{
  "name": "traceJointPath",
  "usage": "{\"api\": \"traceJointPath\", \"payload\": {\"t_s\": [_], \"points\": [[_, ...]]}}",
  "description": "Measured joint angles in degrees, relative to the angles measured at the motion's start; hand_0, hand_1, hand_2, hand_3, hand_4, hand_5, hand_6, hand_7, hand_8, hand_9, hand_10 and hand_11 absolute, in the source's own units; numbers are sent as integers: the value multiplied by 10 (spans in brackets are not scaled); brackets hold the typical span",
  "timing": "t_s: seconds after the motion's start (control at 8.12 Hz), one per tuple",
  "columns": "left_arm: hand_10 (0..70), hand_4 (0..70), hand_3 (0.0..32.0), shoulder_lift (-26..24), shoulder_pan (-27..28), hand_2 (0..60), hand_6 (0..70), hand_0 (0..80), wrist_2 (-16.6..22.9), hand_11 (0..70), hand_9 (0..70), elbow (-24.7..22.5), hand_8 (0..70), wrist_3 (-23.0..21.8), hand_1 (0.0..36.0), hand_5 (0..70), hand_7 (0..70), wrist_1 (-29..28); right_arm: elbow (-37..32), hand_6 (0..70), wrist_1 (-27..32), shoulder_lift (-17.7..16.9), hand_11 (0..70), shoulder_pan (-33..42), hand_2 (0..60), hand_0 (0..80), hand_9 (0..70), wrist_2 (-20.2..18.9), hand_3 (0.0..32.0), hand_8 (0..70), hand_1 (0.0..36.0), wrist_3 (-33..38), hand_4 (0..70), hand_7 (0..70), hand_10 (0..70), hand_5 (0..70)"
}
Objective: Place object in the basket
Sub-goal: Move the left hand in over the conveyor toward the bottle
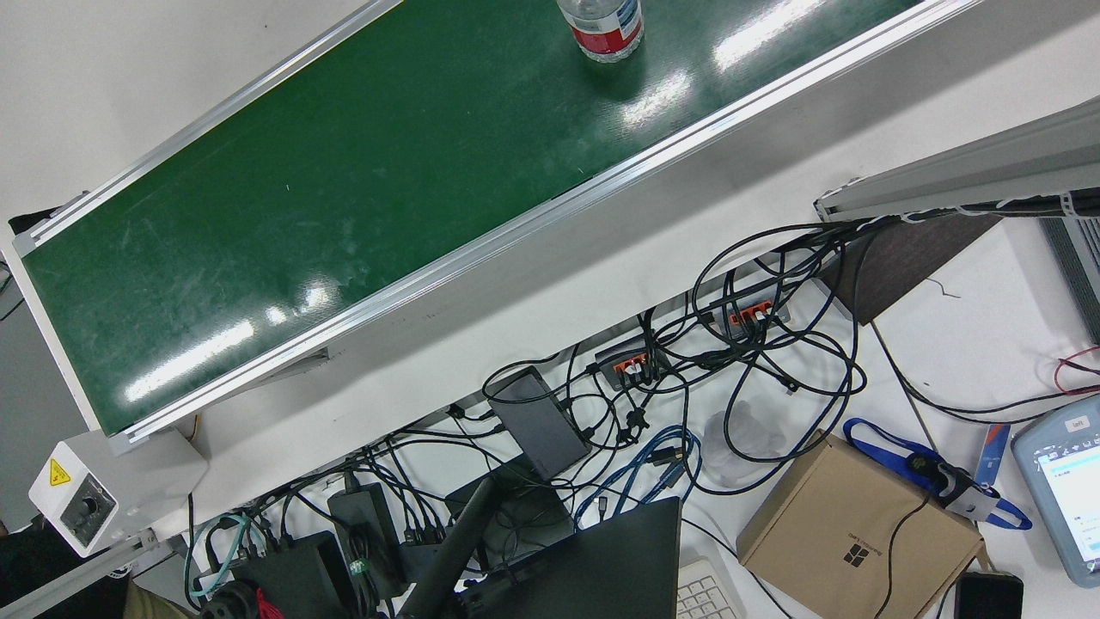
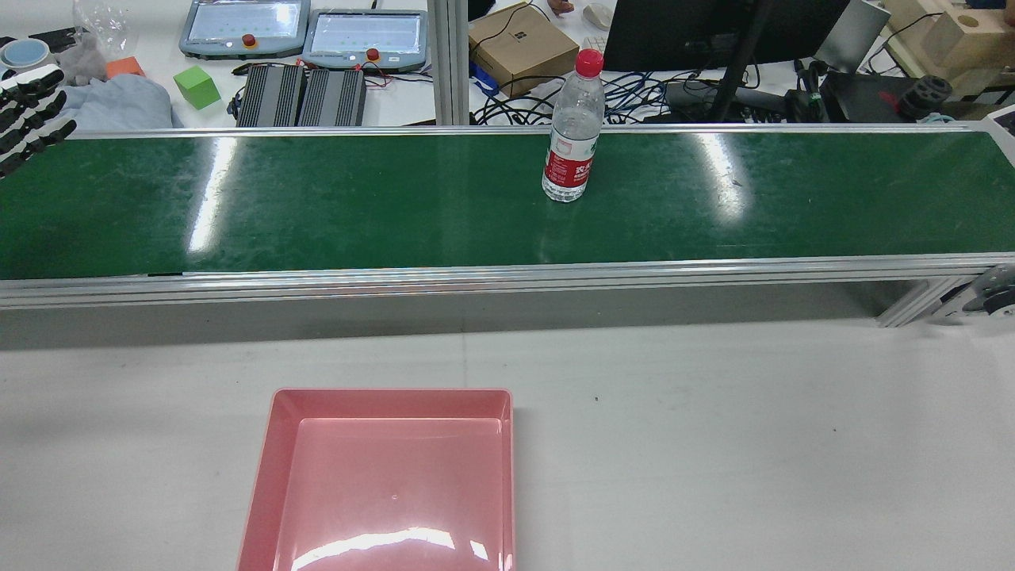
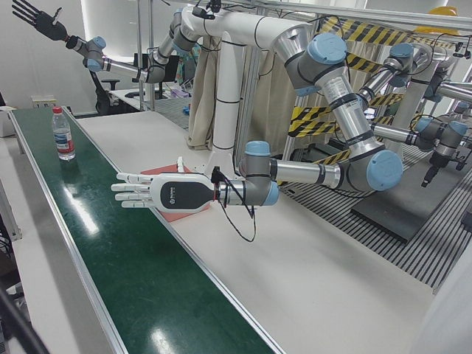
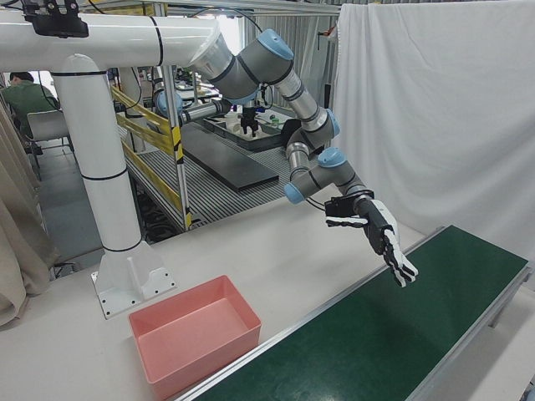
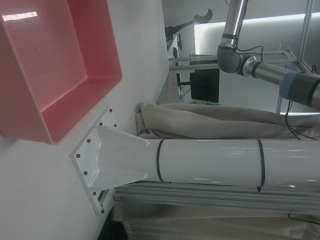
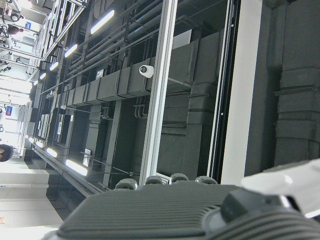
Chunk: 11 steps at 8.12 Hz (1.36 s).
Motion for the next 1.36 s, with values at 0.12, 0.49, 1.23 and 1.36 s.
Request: {"api": "traceJointPath", "payload": {"t_s": [0.12, 0.49, 1.23, 1.36], "points": [[41, 68, 0, -10, 0, 0, 0, 524, 0, 76, 7, 0, 18, 0, 94, 95, 0, 8, 0, 0, 0, 0, 0, 0, 0, 0, 0, 0, 0, 0, 0, 0, 0, 0, 0, 0], [46, 87, 0, -31, 12, 0, 0, 523, -4, 81, 16, -1, 32, 1, 95, 99, 0, 25, 0, 0, 0, 0, 0, 0, 0, 0, 0, 0, 0, 0, 0, 0, 0, 0, 0, 0], [45, 70, 0, -90, 68, 0, 0, 529, -58, 83, 6, 1, 16, 8, 119, 108, 0, 86, 0, 0, 0, 0, 0, 0, 0, 0, 0, 0, 0, 0, 0, 0, 0, 0, 0, 0], [53, 70, 0, -109, 74, 1, 0, 548, -64, 98, 11, 4, 19, 12, 178, 128, 0, 105, 0, 0, 0, 0, 0, 0, 0, 0, 0, 0, 0, 0, 0, 0, 0, 0, 0, 0]]}}
